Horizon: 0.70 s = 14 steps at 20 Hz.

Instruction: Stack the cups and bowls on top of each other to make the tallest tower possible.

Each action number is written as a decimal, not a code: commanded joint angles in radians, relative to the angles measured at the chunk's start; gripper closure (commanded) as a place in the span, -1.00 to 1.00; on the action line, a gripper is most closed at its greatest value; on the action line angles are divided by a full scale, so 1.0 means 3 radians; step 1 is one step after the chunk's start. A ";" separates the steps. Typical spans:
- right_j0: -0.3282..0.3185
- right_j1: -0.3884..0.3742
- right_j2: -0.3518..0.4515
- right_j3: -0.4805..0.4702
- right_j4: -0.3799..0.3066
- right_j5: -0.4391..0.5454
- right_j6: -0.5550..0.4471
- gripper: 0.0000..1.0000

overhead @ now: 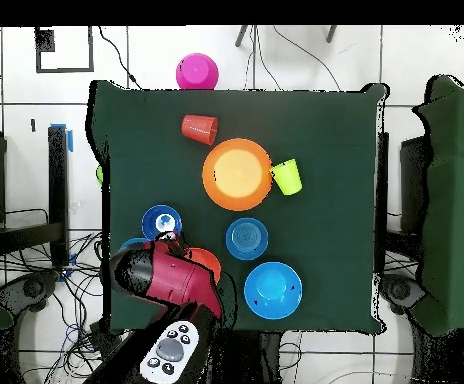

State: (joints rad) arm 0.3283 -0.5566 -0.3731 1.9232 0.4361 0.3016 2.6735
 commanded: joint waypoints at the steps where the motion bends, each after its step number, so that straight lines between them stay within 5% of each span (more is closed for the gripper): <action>1: -0.0016 -0.0034 0.0087 -0.0050 -0.0258 0.0365 0.0088 1.00; 7: -0.0178 0.0055 0.0021 -0.0256 -0.0459 0.0410 -0.0131 1.00; 14: -0.0020 0.0009 -0.0452 -0.0931 -0.0822 0.1297 -0.0171 1.00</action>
State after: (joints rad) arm 0.3181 -0.5569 -0.4863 1.8354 0.2862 0.4487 2.6735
